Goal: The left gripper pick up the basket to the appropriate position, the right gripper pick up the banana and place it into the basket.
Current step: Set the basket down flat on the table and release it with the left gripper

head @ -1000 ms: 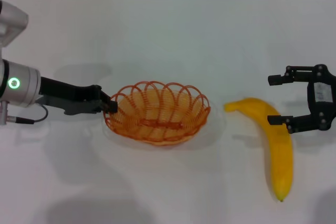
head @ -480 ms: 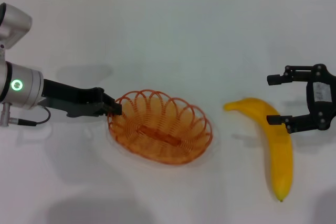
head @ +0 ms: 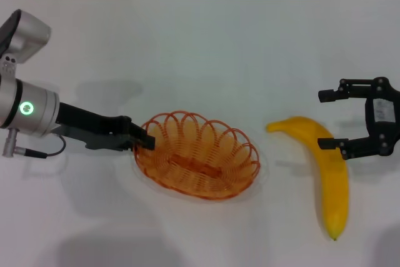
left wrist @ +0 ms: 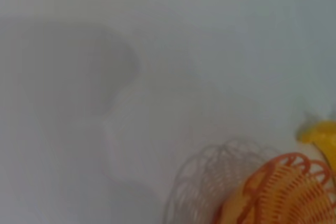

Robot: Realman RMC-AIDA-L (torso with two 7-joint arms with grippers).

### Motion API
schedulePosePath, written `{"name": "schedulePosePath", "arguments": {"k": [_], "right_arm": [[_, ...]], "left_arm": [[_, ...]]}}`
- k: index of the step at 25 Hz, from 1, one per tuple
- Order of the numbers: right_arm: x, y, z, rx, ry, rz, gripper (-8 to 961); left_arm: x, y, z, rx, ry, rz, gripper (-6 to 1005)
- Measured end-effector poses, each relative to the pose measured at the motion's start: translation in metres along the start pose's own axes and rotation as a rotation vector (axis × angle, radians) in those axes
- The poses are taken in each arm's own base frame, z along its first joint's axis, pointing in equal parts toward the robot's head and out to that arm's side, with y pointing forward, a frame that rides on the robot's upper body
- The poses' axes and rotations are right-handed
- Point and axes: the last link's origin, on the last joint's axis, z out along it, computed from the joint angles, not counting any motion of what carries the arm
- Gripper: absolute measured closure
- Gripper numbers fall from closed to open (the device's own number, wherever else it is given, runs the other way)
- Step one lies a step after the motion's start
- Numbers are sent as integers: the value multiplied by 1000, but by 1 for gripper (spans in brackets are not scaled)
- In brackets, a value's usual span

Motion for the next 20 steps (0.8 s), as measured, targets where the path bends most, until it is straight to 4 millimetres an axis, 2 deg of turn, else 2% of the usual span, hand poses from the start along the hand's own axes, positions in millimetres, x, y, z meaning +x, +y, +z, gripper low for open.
{"name": "schedulePosePath", "arguments": {"k": [11, 17, 20], "right_arm": [[2, 1, -3, 4, 5, 4, 200], [5, 1, -10, 42, -5, 15, 202], [5, 1, -14, 68, -15, 18, 203]], "left_arm": [[-12, 14, 2, -74, -95, 113, 719], [-19, 8, -13, -84, -75, 145, 618], [-19, 11, -29, -130, -12, 190, 475]]}}
